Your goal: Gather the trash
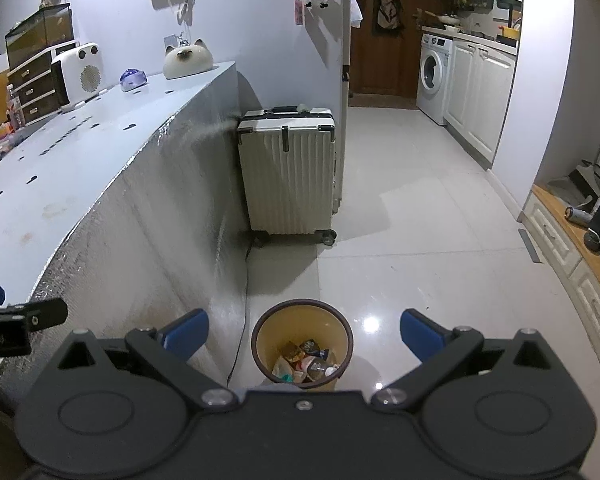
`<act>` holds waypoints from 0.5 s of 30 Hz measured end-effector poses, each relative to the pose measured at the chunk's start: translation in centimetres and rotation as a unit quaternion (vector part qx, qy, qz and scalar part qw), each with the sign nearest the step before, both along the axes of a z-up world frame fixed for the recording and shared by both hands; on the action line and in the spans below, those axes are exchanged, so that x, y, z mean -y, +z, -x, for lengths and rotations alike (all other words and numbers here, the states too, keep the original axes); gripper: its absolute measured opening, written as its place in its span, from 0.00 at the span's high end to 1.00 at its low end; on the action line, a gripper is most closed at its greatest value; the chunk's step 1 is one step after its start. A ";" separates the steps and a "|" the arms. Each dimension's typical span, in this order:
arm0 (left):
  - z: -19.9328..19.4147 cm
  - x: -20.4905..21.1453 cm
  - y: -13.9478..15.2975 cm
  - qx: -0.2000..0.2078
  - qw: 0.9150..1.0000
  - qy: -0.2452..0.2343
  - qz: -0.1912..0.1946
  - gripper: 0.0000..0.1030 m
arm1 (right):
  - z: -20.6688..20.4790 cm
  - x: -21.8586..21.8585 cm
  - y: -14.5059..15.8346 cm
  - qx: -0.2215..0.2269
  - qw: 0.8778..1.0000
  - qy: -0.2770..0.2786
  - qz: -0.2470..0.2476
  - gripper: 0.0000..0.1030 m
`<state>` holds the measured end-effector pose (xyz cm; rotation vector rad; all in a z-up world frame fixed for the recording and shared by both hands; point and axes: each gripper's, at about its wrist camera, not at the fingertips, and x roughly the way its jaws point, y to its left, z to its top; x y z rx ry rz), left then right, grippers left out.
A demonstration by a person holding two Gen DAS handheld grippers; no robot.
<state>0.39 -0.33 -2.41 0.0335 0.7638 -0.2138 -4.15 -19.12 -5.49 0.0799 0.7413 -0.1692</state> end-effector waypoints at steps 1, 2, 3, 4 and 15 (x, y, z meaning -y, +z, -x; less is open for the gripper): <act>0.0 -0.1 -0.1 -0.001 1.000 0.001 0.000 0.00 | 0.0 0.0 0.0 -0.001 1.000 -0.001 0.001 0.00; -0.1 -0.2 -0.1 -0.002 1.000 0.003 0.000 0.00 | 0.0 -0.1 -0.1 -0.003 1.000 -0.002 0.001 0.00; -0.1 -0.2 -0.1 -0.003 1.000 0.004 -0.001 0.00 | 0.0 -0.1 -0.1 -0.004 1.000 -0.002 0.002 0.00; -0.1 -0.3 -0.1 -0.003 1.000 0.006 -0.001 0.00 | -0.1 -0.2 -0.1 -0.005 1.000 -0.003 0.003 0.00; -0.2 -0.4 -0.1 -0.002 1.000 0.009 -0.002 0.00 | -0.5 -0.3 -0.1 -0.006 1.000 -0.010 0.005 0.00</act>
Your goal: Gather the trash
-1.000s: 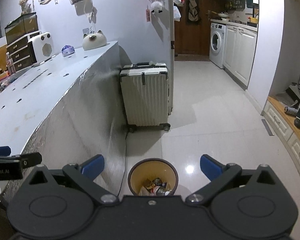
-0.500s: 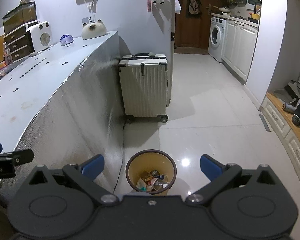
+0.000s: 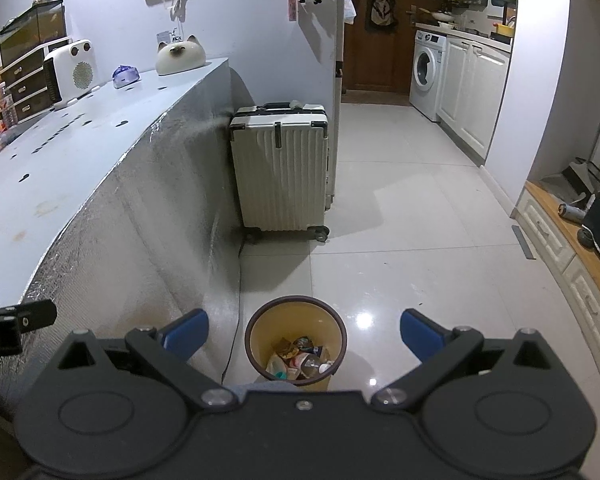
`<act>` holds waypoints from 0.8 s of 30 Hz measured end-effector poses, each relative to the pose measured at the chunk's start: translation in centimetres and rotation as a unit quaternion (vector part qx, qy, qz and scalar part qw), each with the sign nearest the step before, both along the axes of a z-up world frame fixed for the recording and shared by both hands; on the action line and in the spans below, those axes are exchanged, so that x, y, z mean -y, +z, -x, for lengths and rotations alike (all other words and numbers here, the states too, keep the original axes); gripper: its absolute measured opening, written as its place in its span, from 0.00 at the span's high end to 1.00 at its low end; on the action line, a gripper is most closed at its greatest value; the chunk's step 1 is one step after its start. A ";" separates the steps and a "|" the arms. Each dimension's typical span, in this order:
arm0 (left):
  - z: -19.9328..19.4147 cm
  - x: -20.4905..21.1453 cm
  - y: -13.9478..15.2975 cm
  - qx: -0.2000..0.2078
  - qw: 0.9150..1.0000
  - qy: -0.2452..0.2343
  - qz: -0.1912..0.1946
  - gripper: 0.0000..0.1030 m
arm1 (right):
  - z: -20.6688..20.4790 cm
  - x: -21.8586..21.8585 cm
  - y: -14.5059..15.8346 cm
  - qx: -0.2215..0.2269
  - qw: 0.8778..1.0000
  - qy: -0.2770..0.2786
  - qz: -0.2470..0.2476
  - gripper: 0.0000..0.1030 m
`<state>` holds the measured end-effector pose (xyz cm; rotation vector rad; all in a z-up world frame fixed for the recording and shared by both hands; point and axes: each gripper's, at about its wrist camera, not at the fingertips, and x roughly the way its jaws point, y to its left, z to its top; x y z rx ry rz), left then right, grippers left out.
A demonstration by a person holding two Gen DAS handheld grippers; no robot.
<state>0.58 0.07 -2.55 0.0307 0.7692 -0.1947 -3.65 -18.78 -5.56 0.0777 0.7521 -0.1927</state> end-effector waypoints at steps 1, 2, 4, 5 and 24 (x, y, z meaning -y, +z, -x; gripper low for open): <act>0.0 0.0 0.0 0.000 1.000 0.000 0.000 0.00 | 0.0 0.0 0.0 0.000 1.000 0.000 0.000 0.00; 0.1 0.0 0.0 0.001 1.000 0.000 -0.001 0.00 | 0.0 0.0 0.0 0.000 1.000 0.000 0.000 0.00; 0.1 0.1 0.0 0.001 1.000 0.000 -0.001 0.00 | 0.0 0.0 0.0 0.000 1.000 0.000 0.000 0.00; 0.1 0.0 0.0 0.001 1.000 0.001 -0.001 0.00 | 0.0 0.0 0.0 0.000 1.000 0.000 0.000 0.00; -0.2 0.1 0.2 0.002 1.000 -0.001 -0.001 0.00 | 0.1 0.2 -0.1 -0.001 1.000 -0.001 0.000 0.00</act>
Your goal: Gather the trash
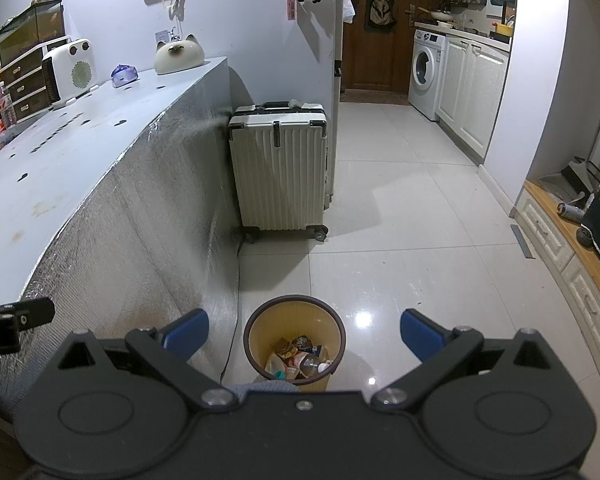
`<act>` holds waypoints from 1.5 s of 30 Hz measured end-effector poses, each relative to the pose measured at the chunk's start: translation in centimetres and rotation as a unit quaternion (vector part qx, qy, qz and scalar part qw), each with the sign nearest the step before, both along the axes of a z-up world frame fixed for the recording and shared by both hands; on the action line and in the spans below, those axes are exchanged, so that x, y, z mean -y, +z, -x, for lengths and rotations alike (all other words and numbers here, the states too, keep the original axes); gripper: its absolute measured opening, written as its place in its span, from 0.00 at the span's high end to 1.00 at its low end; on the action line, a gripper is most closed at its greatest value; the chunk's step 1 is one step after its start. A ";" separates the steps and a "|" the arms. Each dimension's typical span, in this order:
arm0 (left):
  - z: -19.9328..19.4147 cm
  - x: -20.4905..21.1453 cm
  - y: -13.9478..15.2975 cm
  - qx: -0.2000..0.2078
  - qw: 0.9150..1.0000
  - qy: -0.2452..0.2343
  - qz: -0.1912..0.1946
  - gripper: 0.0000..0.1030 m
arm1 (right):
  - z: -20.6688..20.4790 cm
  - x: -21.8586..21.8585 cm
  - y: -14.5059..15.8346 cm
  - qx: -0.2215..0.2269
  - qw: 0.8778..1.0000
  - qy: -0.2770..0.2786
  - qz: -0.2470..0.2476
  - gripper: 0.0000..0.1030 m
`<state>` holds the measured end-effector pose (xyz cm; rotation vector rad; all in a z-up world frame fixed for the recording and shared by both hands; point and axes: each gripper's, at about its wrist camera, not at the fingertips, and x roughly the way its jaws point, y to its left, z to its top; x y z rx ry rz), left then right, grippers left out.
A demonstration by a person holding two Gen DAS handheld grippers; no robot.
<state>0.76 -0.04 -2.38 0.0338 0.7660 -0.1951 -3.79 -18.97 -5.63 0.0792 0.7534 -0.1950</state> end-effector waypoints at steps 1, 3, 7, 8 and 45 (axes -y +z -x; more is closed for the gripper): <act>0.0 0.0 0.0 0.000 1.000 0.000 0.000 0.00 | 0.0 0.0 0.0 0.000 1.000 -0.001 0.000 0.00; 0.0 0.0 0.0 0.000 1.000 0.000 0.000 0.00 | 0.1 0.0 -0.1 0.000 1.000 -0.001 0.001 0.00; 0.0 0.0 0.0 0.000 1.000 0.000 0.000 0.00 | 0.2 0.1 -0.1 0.000 1.000 -0.002 0.001 0.00; 0.0 0.0 0.0 0.000 1.000 0.000 0.000 0.00 | 0.2 0.1 -0.2 0.001 1.000 -0.002 0.001 0.00; 0.1 0.1 0.2 0.003 1.000 0.001 0.002 0.00 | 0.5 0.4 -0.2 0.000 1.000 -0.004 0.002 0.00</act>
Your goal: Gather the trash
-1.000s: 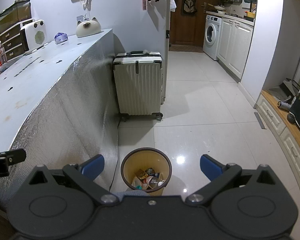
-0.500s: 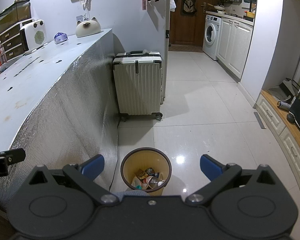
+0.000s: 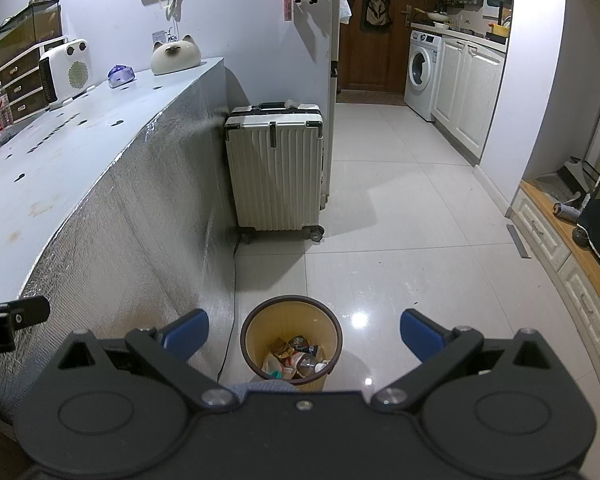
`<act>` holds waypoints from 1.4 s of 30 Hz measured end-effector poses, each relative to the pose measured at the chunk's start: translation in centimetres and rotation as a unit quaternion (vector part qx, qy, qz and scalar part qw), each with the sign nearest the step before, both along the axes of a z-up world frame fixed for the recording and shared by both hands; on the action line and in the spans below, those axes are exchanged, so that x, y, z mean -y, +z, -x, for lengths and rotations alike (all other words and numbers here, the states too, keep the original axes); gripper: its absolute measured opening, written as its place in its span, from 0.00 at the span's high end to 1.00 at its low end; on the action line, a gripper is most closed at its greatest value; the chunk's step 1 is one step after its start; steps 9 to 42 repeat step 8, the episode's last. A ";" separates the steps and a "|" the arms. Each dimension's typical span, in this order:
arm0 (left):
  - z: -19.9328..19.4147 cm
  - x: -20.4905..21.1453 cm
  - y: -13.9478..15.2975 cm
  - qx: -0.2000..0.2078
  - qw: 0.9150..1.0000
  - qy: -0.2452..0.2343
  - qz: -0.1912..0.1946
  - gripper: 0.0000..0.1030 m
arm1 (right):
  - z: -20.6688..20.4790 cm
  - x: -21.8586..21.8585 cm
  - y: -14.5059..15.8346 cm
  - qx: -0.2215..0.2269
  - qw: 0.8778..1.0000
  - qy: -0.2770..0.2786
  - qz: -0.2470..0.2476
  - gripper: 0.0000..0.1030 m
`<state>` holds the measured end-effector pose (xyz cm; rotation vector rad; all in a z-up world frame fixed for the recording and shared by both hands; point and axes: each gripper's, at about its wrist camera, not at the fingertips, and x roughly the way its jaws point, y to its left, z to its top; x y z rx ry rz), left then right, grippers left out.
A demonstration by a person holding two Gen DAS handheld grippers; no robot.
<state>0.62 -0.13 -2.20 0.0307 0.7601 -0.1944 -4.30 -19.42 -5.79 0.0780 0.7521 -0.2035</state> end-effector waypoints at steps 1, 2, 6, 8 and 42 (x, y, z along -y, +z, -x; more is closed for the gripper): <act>0.0 0.0 0.0 0.001 1.000 0.000 -0.001 0.00 | 0.0 0.0 0.0 0.000 1.000 0.000 0.000 0.00; 0.0 0.0 0.1 0.001 1.000 -0.001 -0.001 0.00 | 0.0 0.1 0.0 0.000 1.000 0.000 0.000 0.00; 0.0 0.1 0.1 0.001 1.000 -0.001 -0.003 0.00 | -0.1 -0.2 0.0 0.000 1.000 -0.001 0.000 0.00; 0.0 0.1 0.1 0.001 1.000 0.000 -0.003 0.00 | -0.1 -0.1 0.0 0.000 1.000 -0.001 0.000 0.00; 0.0 0.1 0.1 0.001 1.000 0.000 -0.003 0.00 | -0.1 -0.1 0.0 0.000 1.000 -0.001 0.000 0.00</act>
